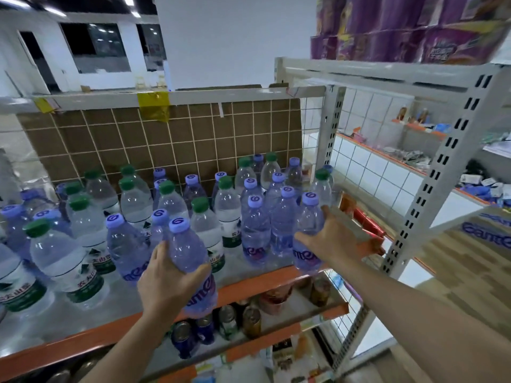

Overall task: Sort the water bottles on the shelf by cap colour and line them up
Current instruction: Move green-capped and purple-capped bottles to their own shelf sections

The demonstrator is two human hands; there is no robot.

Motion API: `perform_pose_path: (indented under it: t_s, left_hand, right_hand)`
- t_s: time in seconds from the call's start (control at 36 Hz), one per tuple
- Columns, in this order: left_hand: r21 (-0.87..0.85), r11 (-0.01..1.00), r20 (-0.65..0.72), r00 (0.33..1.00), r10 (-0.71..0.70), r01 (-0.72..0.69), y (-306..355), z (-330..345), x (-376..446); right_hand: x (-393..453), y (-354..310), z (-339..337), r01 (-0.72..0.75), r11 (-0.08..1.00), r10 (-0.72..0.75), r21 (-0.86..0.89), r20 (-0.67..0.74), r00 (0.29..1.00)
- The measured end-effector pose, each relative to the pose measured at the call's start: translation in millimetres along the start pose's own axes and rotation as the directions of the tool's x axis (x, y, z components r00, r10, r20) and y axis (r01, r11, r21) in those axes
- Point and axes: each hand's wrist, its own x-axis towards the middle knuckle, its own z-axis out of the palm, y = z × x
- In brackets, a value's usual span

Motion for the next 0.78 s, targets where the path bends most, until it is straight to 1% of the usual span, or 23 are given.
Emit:
perform_pose_path:
  t_s: [0.14, 0.22, 0.31, 0.39, 0.53, 0.61, 0.72, 0.78]
  left_hand:
    - [-0.03, 0.999, -0.019, 0.999, 0.044, -0.044, 24, 18, -22]
    - [-0.043, 0.997, -0.034, 0.997, 0.065, -0.066, 42, 28, -31]
    - [-0.049, 0.996, -0.021, 0.997, 0.07, -0.071, 59, 38, -36]
    - [-0.058, 0.995, -0.021, 0.997, 0.075, -0.076, 75, 45, -38]
    - [-0.055, 0.996, -0.014, 0.998, 0.069, -0.07, 91, 53, -34]
    - [-0.061, 0.995, -0.016, 0.997, 0.072, -0.073, 96, 56, -29]
    - [-0.055, 0.997, -0.01, 0.999, 0.046, -0.047, 102, 55, -26]
    - [-0.058, 0.997, -0.011, 0.999, 0.045, -0.046, 102, 56, -25]
  right_hand:
    - [14, 40, -17, 0.025, 0.999, -0.019, 0.039, -0.151, 0.988]
    - [28, 59, -24, 0.022, 1.0, -0.019, 0.016, -0.209, 0.978]
    - [42, 71, -28, -0.022, 0.999, 0.033, 0.047, -0.231, 0.972]
    - [53, 76, -30, -0.07, 0.995, 0.083, 0.065, -0.215, 0.973]
    - [70, 82, -27, -0.099, 0.992, 0.112, 0.08, -0.193, 0.975]
    - [79, 85, -24, -0.111, 0.988, 0.126, 0.107, -0.141, 0.982]
    - [86, 85, -24, -0.131, 0.983, 0.136, 0.129, -0.032, 0.99]
    - [90, 88, -21, -0.144, 0.98, 0.146, 0.134, -0.007, 0.989]
